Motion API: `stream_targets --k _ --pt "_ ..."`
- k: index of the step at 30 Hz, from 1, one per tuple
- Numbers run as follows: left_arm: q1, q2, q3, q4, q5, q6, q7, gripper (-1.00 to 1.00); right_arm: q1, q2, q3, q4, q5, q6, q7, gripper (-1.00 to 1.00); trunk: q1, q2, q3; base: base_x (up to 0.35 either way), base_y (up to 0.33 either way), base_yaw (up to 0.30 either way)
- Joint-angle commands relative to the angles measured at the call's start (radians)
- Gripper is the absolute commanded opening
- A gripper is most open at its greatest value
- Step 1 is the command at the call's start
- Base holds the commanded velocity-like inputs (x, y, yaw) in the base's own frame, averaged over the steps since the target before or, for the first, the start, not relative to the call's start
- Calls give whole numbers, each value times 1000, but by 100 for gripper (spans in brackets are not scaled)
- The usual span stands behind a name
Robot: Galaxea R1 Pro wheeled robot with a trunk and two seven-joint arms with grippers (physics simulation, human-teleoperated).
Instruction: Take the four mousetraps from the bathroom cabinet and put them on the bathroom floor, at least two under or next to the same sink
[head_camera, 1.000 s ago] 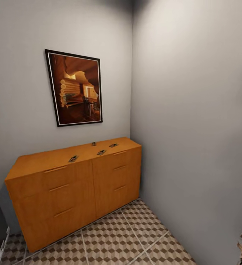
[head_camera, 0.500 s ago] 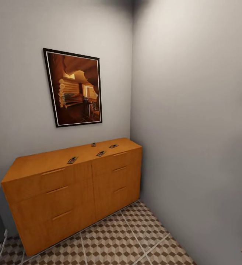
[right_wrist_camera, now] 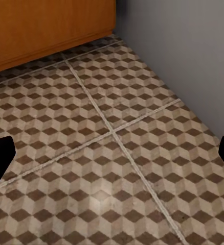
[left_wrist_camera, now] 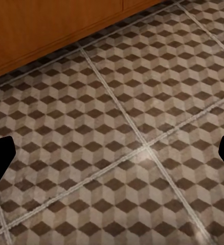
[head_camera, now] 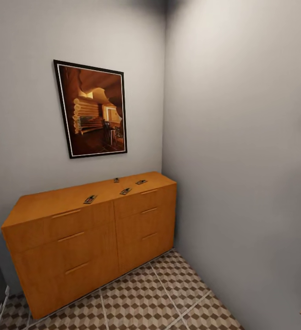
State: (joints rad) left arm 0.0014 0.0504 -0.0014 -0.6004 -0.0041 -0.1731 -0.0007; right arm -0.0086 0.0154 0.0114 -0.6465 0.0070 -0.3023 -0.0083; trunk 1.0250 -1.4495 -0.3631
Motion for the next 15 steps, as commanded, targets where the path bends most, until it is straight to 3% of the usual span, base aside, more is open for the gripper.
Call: stream_targets --k 1,15 --pt "0 0 0 0 0 -2 0 100 -1 0 1 1 1 -3 -1 100 0 -1 -1 0 0 0" --pt "0 0 0 7 0 -3 0 100 -1 0 1 0 1 -3 -1 100 0 -1 -1 0 0 0"
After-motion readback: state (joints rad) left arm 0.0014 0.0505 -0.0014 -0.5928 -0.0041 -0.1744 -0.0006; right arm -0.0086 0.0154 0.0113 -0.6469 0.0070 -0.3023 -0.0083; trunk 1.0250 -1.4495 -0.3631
